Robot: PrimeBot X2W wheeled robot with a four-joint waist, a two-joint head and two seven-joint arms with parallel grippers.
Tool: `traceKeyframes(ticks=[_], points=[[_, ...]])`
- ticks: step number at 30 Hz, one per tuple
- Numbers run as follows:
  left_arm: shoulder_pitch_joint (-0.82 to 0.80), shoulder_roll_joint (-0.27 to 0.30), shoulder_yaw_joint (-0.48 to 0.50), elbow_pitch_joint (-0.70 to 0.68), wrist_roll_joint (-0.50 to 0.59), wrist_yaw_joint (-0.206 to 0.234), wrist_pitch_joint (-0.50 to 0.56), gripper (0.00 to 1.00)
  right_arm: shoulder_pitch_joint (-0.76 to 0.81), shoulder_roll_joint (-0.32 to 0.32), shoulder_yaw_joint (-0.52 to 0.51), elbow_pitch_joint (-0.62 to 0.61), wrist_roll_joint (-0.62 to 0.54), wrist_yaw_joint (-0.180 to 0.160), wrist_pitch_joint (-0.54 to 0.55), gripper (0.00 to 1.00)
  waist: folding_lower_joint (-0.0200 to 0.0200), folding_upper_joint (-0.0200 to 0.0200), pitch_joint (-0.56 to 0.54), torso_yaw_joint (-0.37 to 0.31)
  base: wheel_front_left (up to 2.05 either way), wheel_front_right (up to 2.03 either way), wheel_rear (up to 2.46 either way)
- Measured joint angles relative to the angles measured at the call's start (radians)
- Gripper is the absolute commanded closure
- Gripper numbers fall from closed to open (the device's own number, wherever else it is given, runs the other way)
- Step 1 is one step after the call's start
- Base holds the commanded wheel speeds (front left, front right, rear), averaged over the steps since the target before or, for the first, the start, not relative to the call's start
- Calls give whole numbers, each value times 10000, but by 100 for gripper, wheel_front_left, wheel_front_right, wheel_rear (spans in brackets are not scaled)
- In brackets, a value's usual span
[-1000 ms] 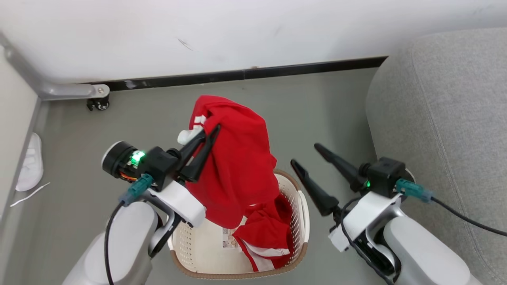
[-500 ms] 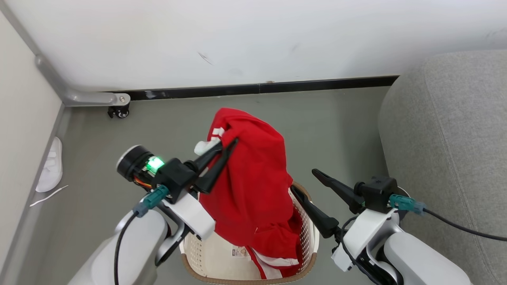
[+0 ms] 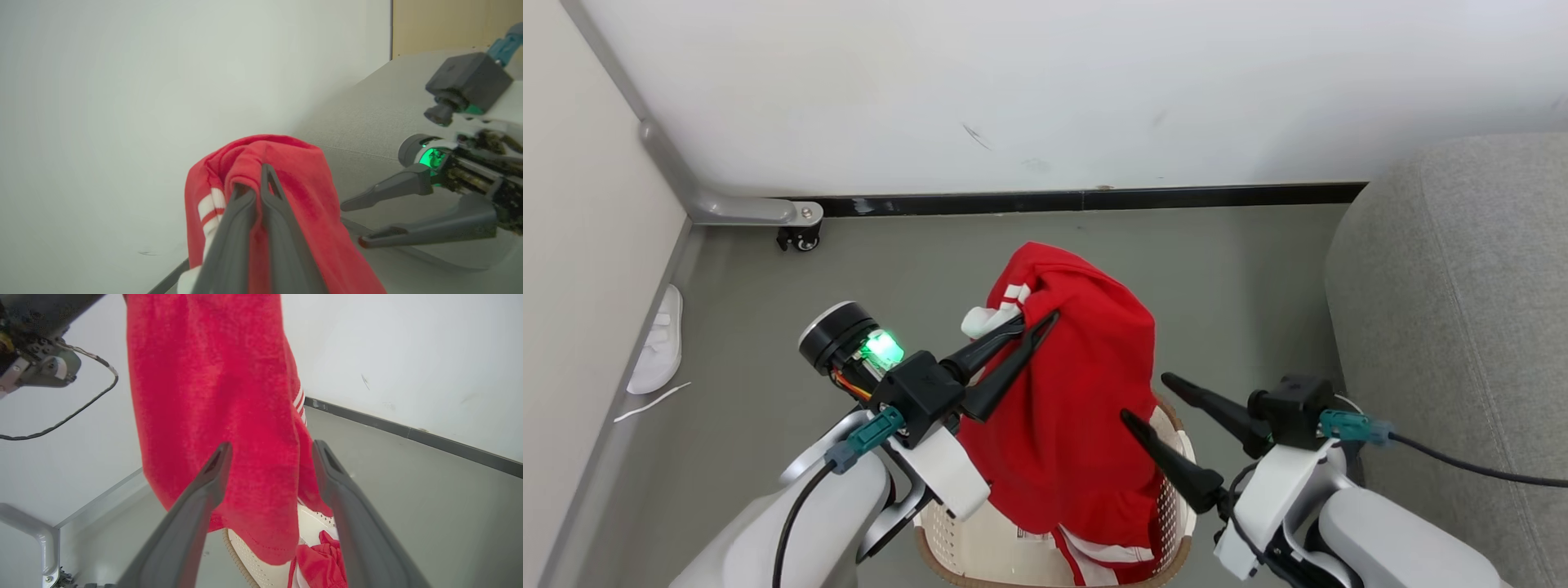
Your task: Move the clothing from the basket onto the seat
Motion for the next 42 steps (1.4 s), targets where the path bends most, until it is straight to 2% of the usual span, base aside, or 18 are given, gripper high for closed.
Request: traceKeyframes(ticks=[4,11,19,27,29,30,31,42], points=[[-115,56,-314,-253,-98,-2,0,100,-196,-115,614,-92,349,0,0,0,0,0,-35,114,0,0,0],[-166,263,-648,-487,-207,-2,0,100,-833,-458,974,-151,646,0,0,0,0,0,-25,300,0,0,0],[-331,324,-884,-732,-594,-2,0,100,-1210,-447,2092,-161,1267,0,0,0,0,1,43,542,0,0,0],[-528,518,-1162,-819,-690,-2,0,100,-1668,-222,2464,-35,1567,0,0,0,0,0,127,692,0,0,0],[-532,535,-1191,-825,-702,-2,0,100,-1820,-150,2487,42,1636,0,0,58,0,0,139,713,0,0,0],[-532,537,-1218,-825,-732,-2,0,100,-1859,-130,2489,46,1636,0,0,83,0,0,139,722,0,0,0],[-532,541,-1233,-825,-767,-2,0,100,-1876,-123,2514,54,1636,0,0,100,0,0,139,727,0,0,0],[-532,658,-1243,-721,-1064,-2,-2,100,-2053,-123,2466,94,1603,0,0,100,1,0,173,699,0,0,0]])
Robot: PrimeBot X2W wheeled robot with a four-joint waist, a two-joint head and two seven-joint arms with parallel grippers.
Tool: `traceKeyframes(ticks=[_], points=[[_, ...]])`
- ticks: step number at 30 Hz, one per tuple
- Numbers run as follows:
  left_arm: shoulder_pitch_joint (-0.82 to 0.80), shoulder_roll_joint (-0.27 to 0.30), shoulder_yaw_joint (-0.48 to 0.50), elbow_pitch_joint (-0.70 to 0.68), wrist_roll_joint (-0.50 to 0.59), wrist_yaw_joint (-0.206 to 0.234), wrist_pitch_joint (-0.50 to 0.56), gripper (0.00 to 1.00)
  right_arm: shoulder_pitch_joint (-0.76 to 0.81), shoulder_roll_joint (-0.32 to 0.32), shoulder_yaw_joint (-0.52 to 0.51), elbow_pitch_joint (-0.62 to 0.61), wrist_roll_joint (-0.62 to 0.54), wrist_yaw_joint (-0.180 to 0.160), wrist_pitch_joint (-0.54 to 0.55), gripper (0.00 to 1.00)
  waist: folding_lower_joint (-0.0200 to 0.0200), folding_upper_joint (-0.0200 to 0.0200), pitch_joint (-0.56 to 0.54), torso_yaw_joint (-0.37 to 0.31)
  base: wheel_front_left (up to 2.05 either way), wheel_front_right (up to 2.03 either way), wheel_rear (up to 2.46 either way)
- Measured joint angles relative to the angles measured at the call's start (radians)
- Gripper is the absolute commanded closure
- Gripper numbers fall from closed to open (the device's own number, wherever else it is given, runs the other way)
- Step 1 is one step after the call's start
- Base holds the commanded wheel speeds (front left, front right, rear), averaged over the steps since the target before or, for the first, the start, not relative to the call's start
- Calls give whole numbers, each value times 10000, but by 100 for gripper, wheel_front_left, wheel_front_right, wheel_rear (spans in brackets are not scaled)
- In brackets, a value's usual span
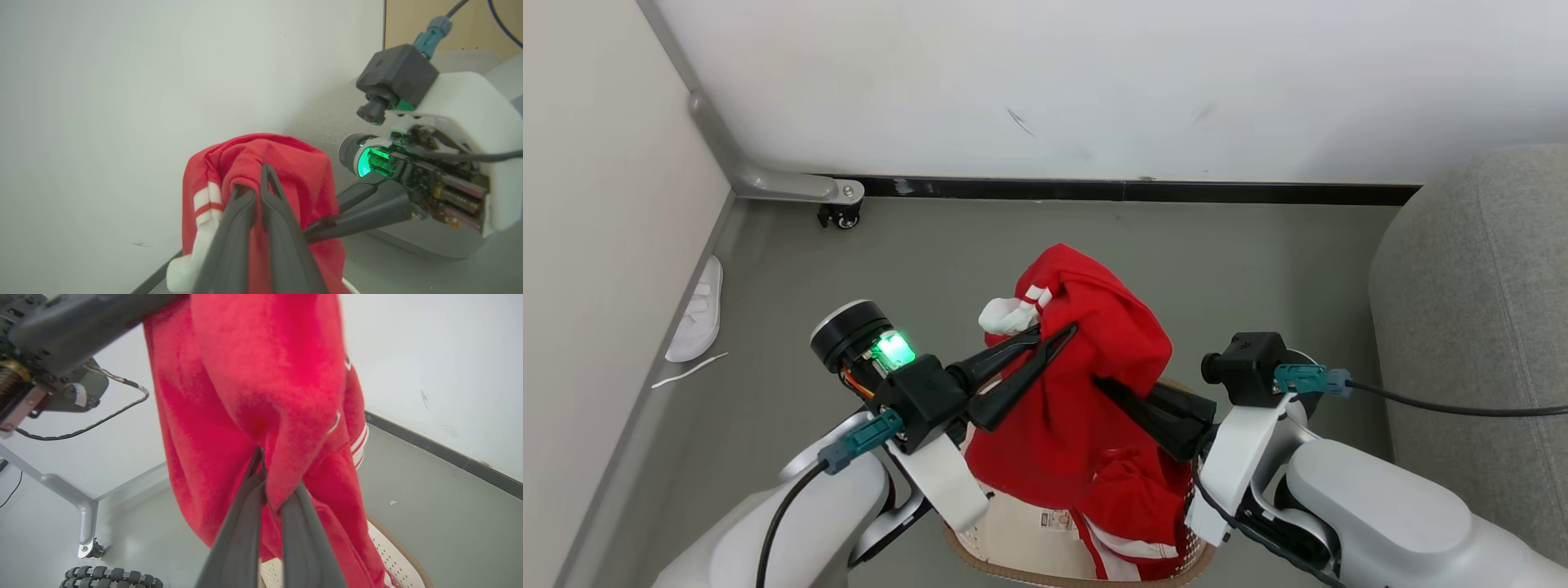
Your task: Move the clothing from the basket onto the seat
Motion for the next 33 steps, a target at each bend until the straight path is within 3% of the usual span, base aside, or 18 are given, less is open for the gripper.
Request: traceKeyframes(ticks=[5,9,10,11,13,14,33], points=[[1,10,188,79,-148,0,2,100,2,-13,-178,2,0,0,0,100,0,0,4,-84,0,0,0],[1,27,259,140,-230,0,0,69,12,-21,-278,0,-2,0,0,100,0,0,-3,-141,0,0,0],[1,31,270,161,-236,0,0,69,14,-31,-341,0,-10,0,0,100,0,0,-7,-162,0,0,0],[1,35,276,182,-238,0,0,58,20,-36,-443,-2,-35,0,0,100,0,0,-12,-181,0,0,0],[1,38,284,203,-238,0,0,7,21,-59,-696,-23,-121,0,0,100,-1,0,-24,-221,0,0,0],[1,42,286,211,-240,0,0,0,24,-69,-828,-29,-159,0,0,100,0,0,-29,-241,0,0,0],[35,188,374,355,-334,0,-10,0,582,-330,-2178,-278,-734,0,0,100,0,0,-126,-775,0,0,0]])
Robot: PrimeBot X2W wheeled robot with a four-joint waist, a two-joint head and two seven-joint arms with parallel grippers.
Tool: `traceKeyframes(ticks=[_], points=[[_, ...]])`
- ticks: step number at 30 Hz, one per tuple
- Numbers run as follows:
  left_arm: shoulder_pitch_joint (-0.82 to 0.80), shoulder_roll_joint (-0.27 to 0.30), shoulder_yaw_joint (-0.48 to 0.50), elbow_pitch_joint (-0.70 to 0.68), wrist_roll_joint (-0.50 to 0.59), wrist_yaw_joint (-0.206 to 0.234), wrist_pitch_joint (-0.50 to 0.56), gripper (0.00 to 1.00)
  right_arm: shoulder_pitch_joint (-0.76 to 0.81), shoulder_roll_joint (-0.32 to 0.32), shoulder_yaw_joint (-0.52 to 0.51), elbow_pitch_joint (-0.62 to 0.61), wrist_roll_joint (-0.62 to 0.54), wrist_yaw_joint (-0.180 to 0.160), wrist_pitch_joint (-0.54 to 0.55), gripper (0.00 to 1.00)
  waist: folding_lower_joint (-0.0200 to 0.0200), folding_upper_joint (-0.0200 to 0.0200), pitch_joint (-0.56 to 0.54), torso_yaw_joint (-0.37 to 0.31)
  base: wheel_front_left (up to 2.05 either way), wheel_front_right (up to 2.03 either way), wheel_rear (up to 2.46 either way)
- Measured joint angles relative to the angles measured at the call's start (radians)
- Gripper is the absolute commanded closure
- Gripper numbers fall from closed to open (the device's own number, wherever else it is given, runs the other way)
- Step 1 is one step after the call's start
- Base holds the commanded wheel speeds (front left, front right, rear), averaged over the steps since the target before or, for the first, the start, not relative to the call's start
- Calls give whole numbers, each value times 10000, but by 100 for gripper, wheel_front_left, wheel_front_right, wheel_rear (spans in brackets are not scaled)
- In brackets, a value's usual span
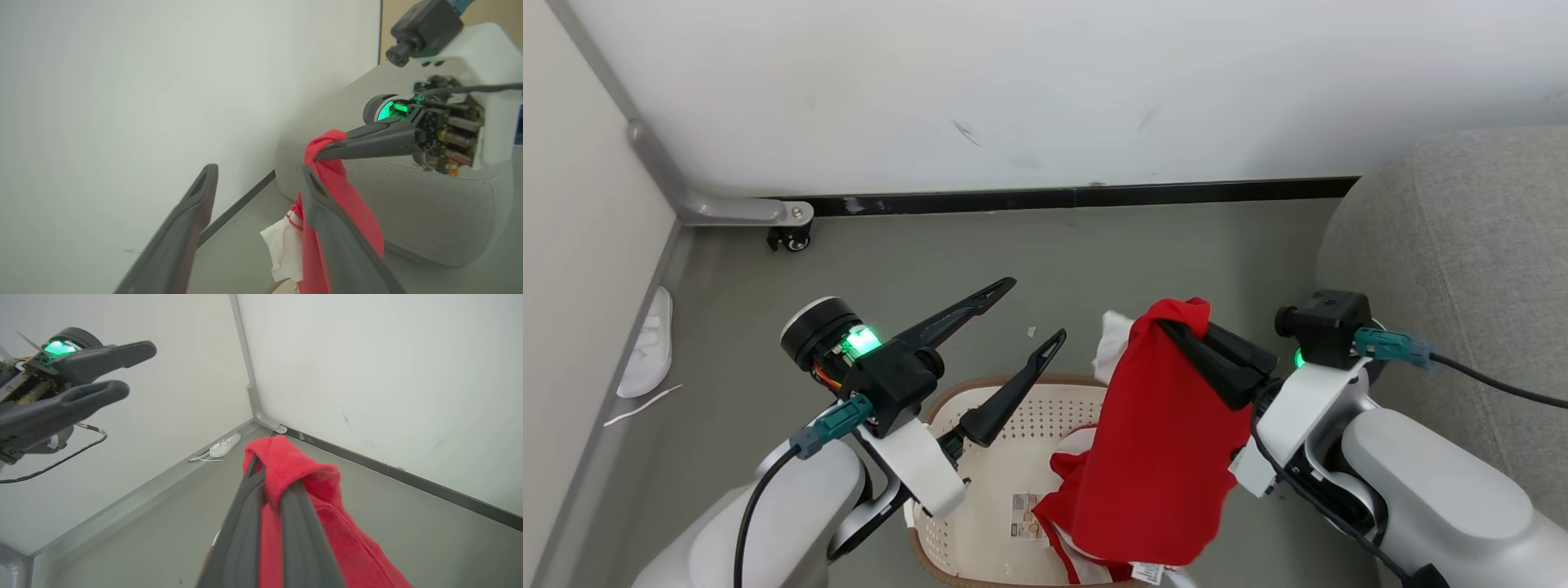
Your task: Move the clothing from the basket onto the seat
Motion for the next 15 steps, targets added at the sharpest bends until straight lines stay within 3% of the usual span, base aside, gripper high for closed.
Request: traceKeyframes(ticks=[15], points=[[375,-98,-123,-194,-244,0,-29,0,761,-313,-1906,-474,-723,0,0,100,0,0,-108,-710,0,0,0]])
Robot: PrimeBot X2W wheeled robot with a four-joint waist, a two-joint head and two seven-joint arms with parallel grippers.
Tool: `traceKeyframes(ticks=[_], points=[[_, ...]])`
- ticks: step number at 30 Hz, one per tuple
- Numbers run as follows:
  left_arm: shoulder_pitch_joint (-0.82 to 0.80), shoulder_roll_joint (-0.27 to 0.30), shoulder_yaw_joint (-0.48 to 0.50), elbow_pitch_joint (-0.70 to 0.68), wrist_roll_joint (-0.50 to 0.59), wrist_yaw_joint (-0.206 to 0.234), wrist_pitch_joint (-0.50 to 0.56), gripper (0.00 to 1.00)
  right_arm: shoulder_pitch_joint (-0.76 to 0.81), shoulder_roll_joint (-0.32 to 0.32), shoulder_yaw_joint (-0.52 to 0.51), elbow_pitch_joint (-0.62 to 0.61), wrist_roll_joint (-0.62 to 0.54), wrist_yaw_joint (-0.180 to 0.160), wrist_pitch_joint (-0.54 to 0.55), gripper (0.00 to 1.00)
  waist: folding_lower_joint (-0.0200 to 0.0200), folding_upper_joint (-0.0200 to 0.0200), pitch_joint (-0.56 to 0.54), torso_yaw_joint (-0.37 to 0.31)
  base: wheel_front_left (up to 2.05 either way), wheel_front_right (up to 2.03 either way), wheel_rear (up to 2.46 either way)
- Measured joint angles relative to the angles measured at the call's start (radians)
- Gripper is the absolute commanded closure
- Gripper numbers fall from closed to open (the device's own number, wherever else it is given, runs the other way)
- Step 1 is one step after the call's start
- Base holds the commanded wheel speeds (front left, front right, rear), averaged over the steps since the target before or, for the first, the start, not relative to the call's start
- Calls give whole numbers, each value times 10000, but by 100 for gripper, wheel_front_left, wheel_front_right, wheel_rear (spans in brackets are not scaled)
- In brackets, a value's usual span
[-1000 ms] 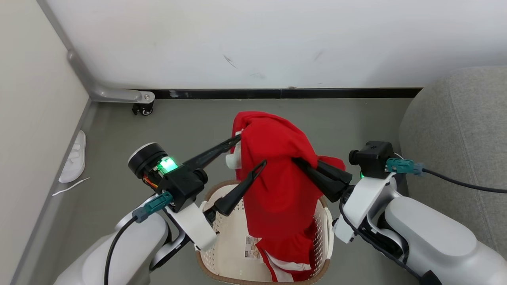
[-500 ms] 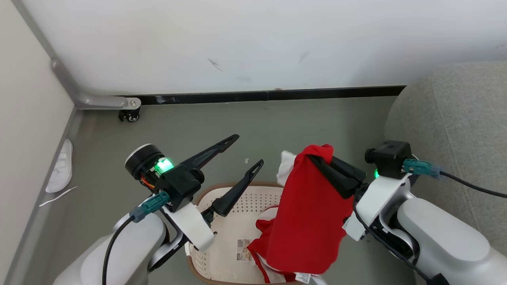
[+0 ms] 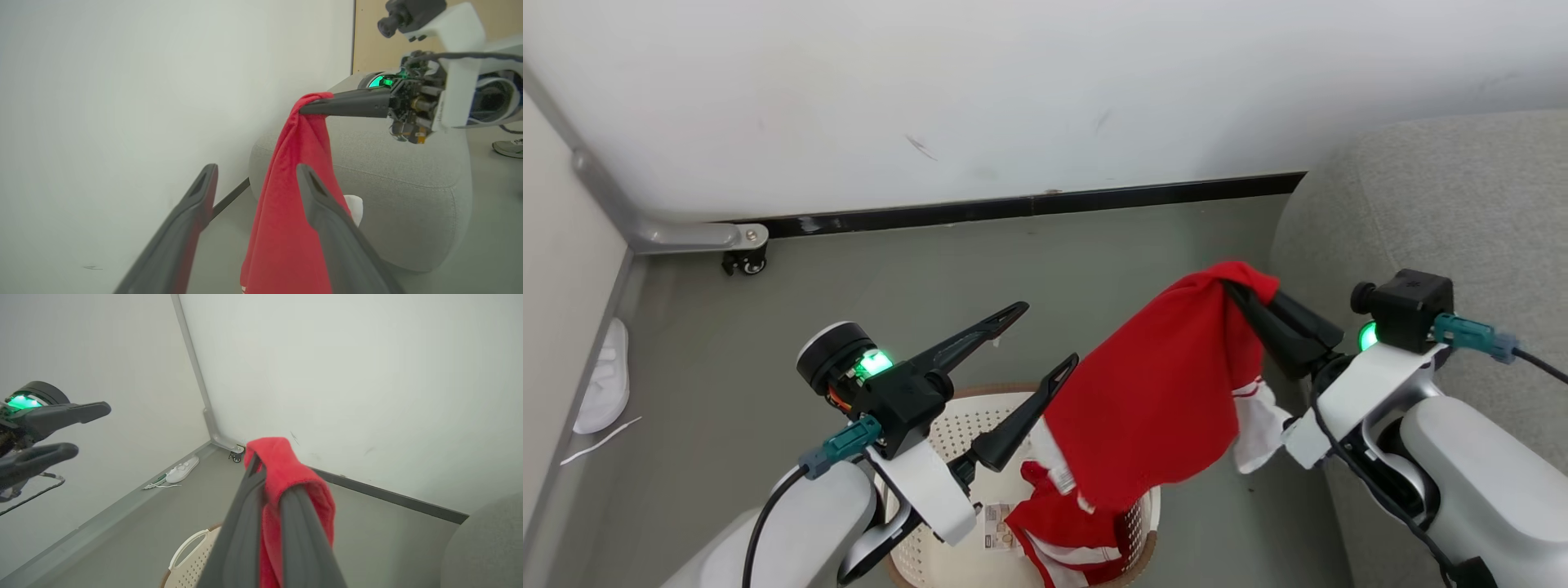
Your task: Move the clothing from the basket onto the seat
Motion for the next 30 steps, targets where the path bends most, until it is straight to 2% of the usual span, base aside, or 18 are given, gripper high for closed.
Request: traceKeyframes(ticks=[9,30], points=[[81,-130,-132,-176,-42,0,0,0,339,-23,-1016,-639,-420,0,0,100,0,0,-121,-501,0,0,0],[271,-123,-685,-802,-353,0,0,0,1486,107,-2604,-1921,-1221,0,0,100,0,0,-147,-1811,0,0,0]])
